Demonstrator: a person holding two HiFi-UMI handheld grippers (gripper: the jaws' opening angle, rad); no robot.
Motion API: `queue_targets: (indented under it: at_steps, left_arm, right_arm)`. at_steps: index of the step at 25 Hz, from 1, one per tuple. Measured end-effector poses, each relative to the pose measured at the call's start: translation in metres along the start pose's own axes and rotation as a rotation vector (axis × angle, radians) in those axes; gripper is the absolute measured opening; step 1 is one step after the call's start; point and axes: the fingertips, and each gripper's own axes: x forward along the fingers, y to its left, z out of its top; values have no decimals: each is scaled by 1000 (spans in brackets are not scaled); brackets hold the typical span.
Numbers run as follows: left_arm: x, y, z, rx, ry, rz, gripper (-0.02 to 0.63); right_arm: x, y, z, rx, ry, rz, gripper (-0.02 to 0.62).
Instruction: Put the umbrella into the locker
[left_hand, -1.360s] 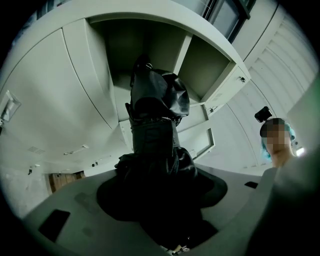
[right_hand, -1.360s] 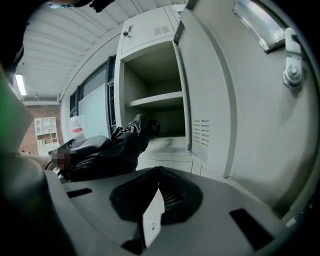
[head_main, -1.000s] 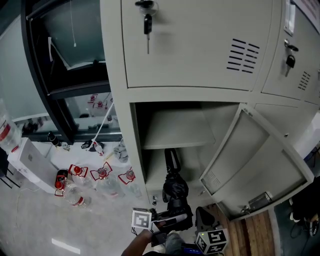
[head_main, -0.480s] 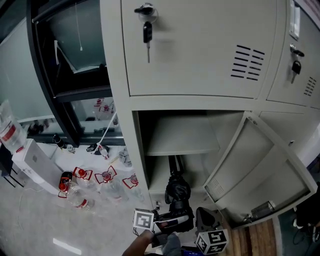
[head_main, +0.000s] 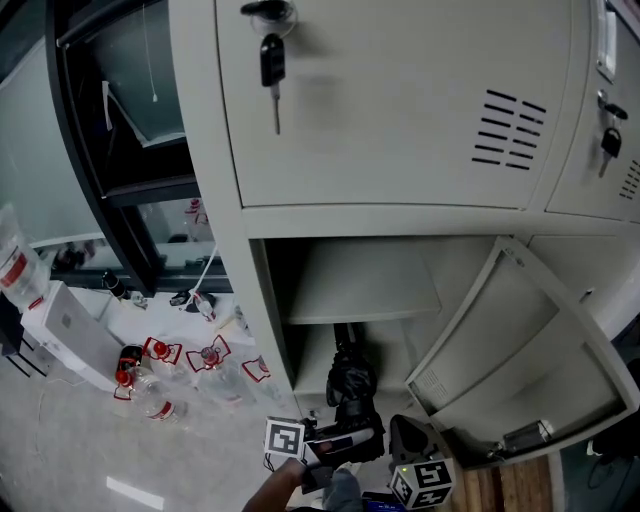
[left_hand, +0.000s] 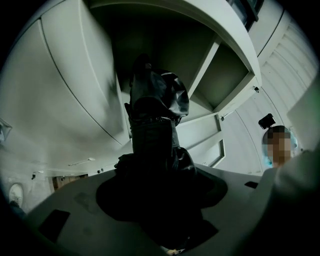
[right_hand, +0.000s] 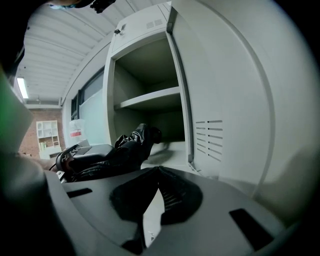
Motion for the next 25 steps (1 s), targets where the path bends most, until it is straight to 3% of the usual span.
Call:
queue_targets:
  at_steps: [16,25]
  left_arm:
    - [8,22,39,-72,-52,-20,265]
    - [8,28,65,-146,-123,-80,268]
  right_arm:
    - [26,-6,2,-19,13,25,2]
    - [30,-2,6,-25,-9,53,2]
